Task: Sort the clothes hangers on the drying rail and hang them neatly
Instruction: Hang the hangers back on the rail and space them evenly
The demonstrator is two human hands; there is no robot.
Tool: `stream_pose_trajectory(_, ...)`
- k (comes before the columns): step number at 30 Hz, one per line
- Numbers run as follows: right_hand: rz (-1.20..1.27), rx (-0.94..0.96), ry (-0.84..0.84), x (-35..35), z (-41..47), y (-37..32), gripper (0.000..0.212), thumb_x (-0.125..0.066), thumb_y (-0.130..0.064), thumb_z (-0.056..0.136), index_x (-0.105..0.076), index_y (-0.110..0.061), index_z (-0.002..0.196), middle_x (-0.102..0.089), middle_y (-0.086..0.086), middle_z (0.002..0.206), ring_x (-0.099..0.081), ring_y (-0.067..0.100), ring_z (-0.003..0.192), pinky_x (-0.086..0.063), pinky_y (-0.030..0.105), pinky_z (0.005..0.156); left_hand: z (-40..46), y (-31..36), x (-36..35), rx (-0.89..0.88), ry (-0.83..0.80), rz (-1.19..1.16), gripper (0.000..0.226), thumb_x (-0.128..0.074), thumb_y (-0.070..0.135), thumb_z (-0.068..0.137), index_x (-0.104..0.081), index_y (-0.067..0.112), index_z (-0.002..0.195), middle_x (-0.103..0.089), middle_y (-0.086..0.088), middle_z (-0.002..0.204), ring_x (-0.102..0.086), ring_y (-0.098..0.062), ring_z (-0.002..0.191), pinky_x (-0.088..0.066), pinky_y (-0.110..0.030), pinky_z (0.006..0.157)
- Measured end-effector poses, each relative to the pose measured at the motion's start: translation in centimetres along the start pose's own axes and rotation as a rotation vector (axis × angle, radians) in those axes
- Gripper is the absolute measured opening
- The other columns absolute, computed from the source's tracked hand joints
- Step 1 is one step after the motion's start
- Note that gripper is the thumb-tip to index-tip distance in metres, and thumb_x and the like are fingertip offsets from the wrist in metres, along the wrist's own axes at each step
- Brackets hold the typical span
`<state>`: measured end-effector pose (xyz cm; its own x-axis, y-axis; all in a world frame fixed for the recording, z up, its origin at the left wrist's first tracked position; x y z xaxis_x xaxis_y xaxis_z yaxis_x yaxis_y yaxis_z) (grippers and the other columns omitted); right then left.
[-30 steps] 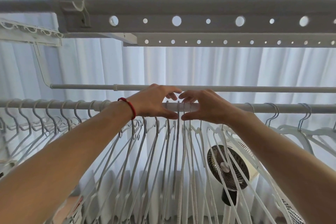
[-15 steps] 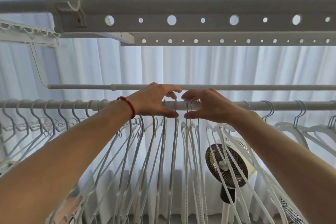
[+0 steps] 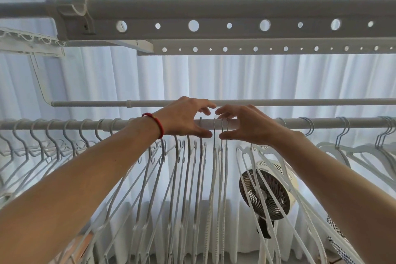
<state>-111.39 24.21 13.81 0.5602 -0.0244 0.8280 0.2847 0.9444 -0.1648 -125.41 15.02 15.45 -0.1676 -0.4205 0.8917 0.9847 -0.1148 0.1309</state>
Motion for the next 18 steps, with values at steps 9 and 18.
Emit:
stream_pose_trajectory(9,0.009,-0.015,0.001,0.4,-0.4,0.9,0.066,-0.087,-0.034,0.077,-0.060,-0.024,0.136,-0.072,-0.006,0.123,-0.066,0.012,0.113,-0.051,0.035,0.100,0.7,1.3,-0.5,-0.019,-0.006,0.045,0.078,-0.085,0.042,0.075,-0.049,0.030,0.144,-0.066,0.011,0.125,-0.058,-0.015,0.114,-0.048,-0.039,0.100)
stream_pose_trajectory(18,0.030,-0.010,0.015,0.9,-0.9,1.6,0.066,-0.090,-0.035,0.075,-0.062,-0.020,0.133,-0.072,-0.005,0.126,-0.066,0.010,0.115,-0.048,0.025,0.098,1.5,1.7,-1.4,-0.021,0.003,0.035,0.081,-0.085,0.044,0.074,-0.048,0.029,0.145,-0.066,0.013,0.125,-0.054,-0.008,0.104,-0.046,-0.031,0.095)
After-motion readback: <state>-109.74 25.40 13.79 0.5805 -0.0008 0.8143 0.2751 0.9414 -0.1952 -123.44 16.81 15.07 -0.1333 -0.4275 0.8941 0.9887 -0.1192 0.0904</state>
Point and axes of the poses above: each hand's wrist, its own z-axis towards the middle knuckle, its own x-axis out of the back of the hand, y = z × x, the point moved 6 cm from there along z, towards the middle knuckle
